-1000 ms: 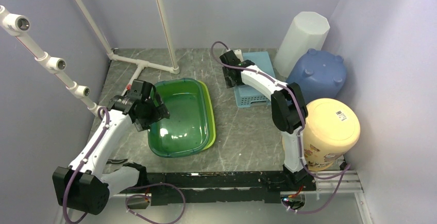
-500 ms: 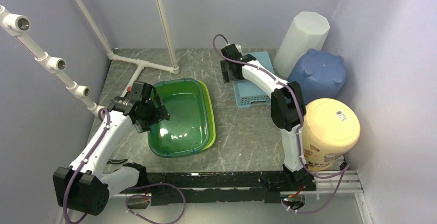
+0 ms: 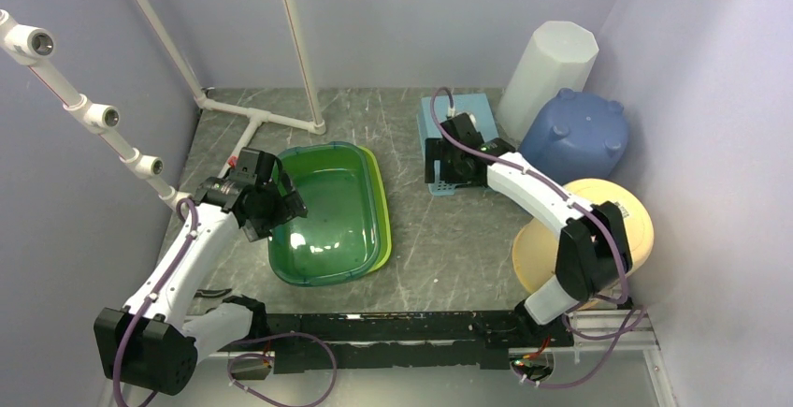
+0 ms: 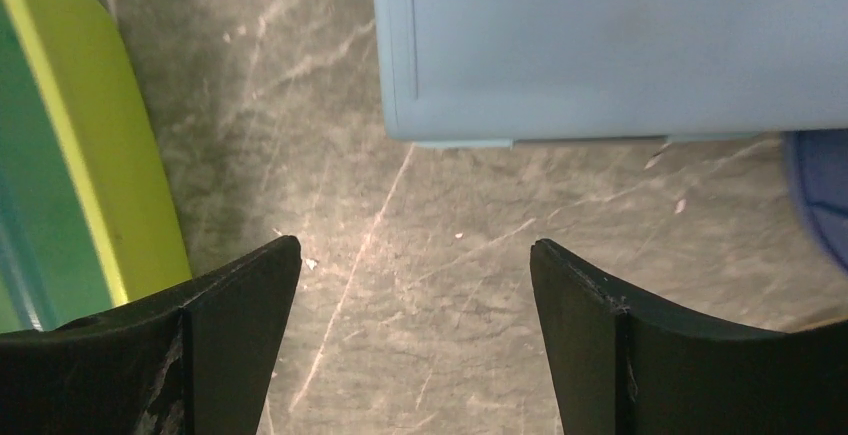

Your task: Turn the large container upside down

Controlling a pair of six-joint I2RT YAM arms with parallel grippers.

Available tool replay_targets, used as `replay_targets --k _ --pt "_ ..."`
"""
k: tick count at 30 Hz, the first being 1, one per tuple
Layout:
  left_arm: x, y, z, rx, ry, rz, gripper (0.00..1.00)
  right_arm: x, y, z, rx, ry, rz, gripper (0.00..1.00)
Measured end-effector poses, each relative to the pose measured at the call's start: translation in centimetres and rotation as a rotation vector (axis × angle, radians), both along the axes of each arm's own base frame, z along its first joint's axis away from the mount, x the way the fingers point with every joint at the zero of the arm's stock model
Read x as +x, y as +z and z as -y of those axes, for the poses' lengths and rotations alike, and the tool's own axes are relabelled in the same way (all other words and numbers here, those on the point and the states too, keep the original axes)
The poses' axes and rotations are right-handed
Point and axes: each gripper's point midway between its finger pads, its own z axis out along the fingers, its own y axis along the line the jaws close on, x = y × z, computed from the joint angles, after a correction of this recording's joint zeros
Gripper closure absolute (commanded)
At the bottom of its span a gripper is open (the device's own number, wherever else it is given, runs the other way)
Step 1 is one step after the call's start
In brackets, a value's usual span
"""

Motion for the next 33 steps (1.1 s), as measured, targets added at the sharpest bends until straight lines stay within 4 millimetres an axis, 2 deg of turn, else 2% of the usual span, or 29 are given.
replay_targets --k 3,5,8,12,18,20,26,30,33 --pt "0.0 0.0 -0.1 0.003 0.001 0.001 0.08 -1.1 -2.7 -0.3 0.008 0.004 -0.076 0.12" --pt "0.0 0.0 -0.1 0.008 0.004 0.001 0.07 -1.1 -4.0 -0.7 0.013 0.006 -0.11 0.12" --pt "0.0 -0.1 -0.3 0.016 0.009 0.0 0.06 -0.8 -5.2 -1.2 0.012 0.013 -0.138 0.12" --pt "-0.3 -0.3 -0.4 0.017 0.017 -0.005 0.06 0.8 -5.8 -2.0 0.01 0.015 -0.142 0.12" --pt "-0.7 -0.8 -0.6 0.022 0.031 -0.023 0.06 3.3 -5.5 -3.3 0.024 0.027 -0.11 0.12" --pt "-0.8 -1.1 -0.6 0.023 0.033 -0.031 0.06 3.4 -5.5 -3.3 0.024 0.036 -0.103 0.1" --pt "-1.0 -1.5 -0.6 0.021 0.034 -0.04 0.08 3.7 -5.2 -3.2 0.017 0.077 -0.103 0.14" --pt "-1.1 -1.8 -0.6 0.021 0.034 -0.043 0.1 3.0 -4.3 -4.5 0.108 0.129 -0.11 0.14" --pt "-1.0 -1.8 -0.5 0.015 0.032 -0.041 0.11 0.8 -2.2 -5.8 0.224 0.171 -0.098 0.17"
